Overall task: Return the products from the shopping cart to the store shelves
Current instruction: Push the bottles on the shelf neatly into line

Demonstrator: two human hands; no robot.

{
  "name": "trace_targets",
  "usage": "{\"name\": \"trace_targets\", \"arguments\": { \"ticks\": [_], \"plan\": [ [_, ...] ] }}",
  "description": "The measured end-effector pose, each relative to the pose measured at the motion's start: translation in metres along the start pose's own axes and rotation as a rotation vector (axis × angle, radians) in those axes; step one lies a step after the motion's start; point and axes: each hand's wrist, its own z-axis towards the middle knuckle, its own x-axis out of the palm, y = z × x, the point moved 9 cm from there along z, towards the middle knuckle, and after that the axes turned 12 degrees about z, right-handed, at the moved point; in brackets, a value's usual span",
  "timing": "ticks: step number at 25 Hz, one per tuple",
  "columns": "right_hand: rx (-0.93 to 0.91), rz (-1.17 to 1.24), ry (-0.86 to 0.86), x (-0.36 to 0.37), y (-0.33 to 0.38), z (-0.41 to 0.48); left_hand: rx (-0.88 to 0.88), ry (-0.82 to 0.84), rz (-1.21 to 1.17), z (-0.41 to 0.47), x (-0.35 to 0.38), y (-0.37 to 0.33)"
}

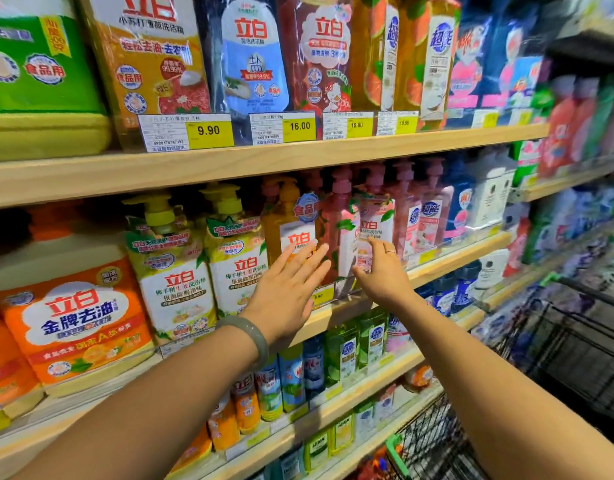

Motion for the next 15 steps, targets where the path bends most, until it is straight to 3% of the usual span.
{"name": "trace_targets", "arguments": {
  "ticks": [4, 10, 15],
  "plan": [
    [0.059, 0.049, -0.061, -0.017, -0.021, 0.025, 0.021, -0.019, 0.016, 0.032, 0.005, -0.017],
    [-0.083, -0.062, -0.156, -0.056, -0.033, 0.076, -0.025, -0.053, 0.128, 0.095, 0.005, -0.047],
    [-0.397, -0.306, -0.194, -0.057, -0.003, 0.109, -0.367, 0.031, 0.192, 0.127, 0.01, -0.026]
  ]
}}
